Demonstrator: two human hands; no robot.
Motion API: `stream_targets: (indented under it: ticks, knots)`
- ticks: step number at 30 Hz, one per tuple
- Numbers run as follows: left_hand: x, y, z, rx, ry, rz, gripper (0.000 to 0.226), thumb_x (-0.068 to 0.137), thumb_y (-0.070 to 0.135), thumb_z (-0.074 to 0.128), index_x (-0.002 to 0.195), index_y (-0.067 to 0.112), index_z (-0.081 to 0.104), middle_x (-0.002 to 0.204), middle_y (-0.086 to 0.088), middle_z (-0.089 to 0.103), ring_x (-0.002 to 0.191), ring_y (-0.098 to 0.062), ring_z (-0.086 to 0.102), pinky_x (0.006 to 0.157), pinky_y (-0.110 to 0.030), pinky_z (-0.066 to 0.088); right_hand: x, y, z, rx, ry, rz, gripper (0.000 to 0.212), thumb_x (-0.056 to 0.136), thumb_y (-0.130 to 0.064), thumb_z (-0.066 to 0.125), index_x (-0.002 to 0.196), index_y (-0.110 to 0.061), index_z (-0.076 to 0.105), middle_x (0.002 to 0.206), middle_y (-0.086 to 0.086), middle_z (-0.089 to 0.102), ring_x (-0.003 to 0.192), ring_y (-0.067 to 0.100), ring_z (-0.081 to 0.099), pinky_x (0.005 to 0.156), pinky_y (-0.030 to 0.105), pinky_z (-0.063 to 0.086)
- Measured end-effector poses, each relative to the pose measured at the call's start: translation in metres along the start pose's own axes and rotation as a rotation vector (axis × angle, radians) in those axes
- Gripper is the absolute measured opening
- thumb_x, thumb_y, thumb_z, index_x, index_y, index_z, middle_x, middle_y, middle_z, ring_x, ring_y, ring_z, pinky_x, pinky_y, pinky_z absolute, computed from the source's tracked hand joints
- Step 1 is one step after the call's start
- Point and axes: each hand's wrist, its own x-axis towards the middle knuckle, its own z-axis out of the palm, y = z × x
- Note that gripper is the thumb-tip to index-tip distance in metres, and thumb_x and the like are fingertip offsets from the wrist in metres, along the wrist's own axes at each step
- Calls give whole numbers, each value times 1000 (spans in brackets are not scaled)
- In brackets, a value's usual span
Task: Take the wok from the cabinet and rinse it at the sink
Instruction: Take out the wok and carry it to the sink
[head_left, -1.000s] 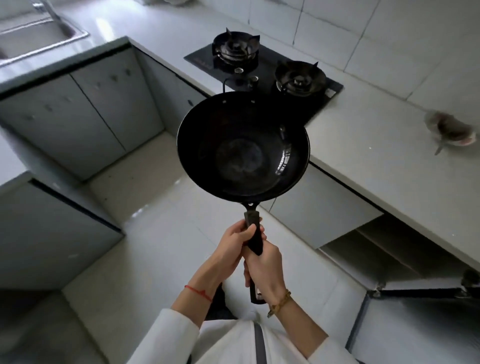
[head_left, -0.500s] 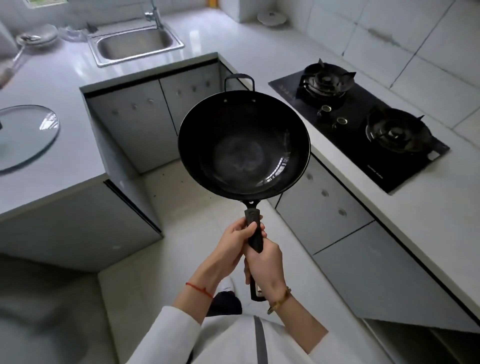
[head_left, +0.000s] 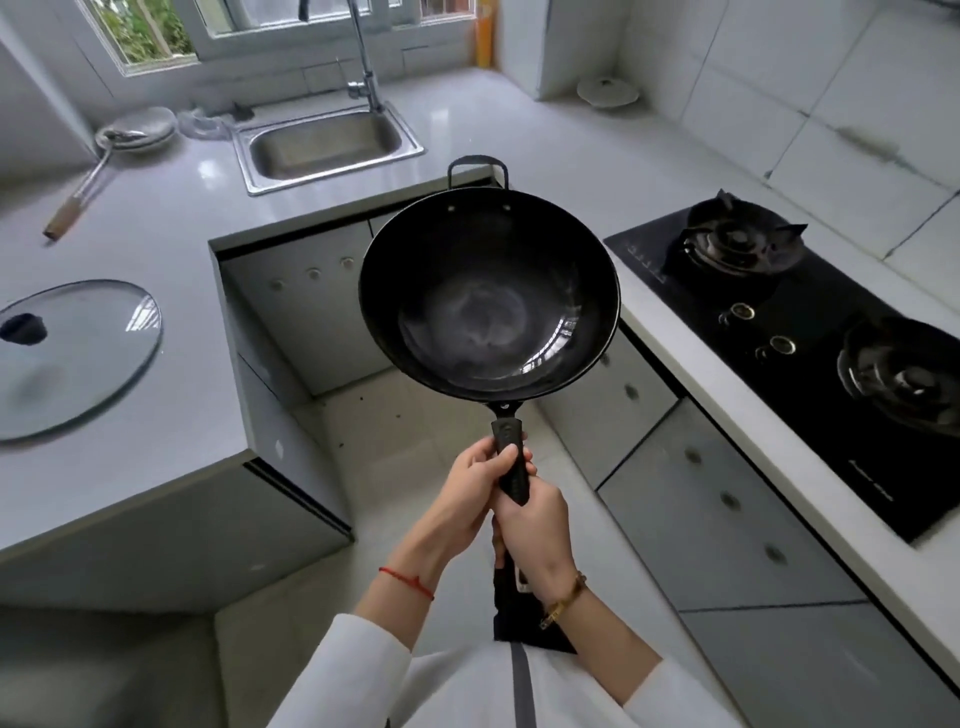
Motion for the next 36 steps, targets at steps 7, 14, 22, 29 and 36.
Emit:
stream_targets:
  ticks: [7, 14, 22, 29, 36]
  knots:
    - [105, 56, -8, 24, 18, 30, 16, 99, 5, 46, 110, 2, 58, 87, -4, 64, 78, -15, 64, 79, -27, 54, 107, -44, 14, 8, 3, -34, 24, 86, -18, 58, 66, -5, 59, 42, 6, 54, 32, 23, 53, 33, 25, 39]
    - [223, 134, 0, -11, -3, 55, 13, 98, 3, 47, 96, 4, 59, 83, -3, 67, 72, -13, 66, 69, -24, 55, 234, -109, 18, 0, 36, -73, 25, 89, -20, 60, 66, -10, 62, 39, 3, 55, 31, 22, 54, 31, 26, 41]
    - [339, 202, 6, -45, -62, 15, 18, 96, 6, 49, 112, 2, 58, 86, -4, 67, 74, -14, 65, 73, -25, 55, 348, -165, 20, 24, 75, -54, 23, 89, -23, 59, 71, -8, 63, 41, 1, 57, 31, 22, 55, 32, 27, 43]
    - [426, 241, 1, 4, -134, -74, 23, 87, 15, 58, 109, 5, 60, 88, -3, 68, 78, -15, 65, 75, -28, 54, 428, -192, 30, 31, 186, -40, 17, 89, -19, 60, 76, -9, 65, 45, -2, 58, 34, 16, 56, 34, 23, 41]
    - [521, 293, -10, 85, -300, -178, 17, 96, 10, 51, 110, 4, 57, 92, -5, 64, 80, -16, 64, 77, -29, 54, 520, -220, 57, 91, 349, 23, 14, 88, -24, 62, 83, -12, 67, 44, -2, 59, 33, 14, 56, 34, 22, 40]
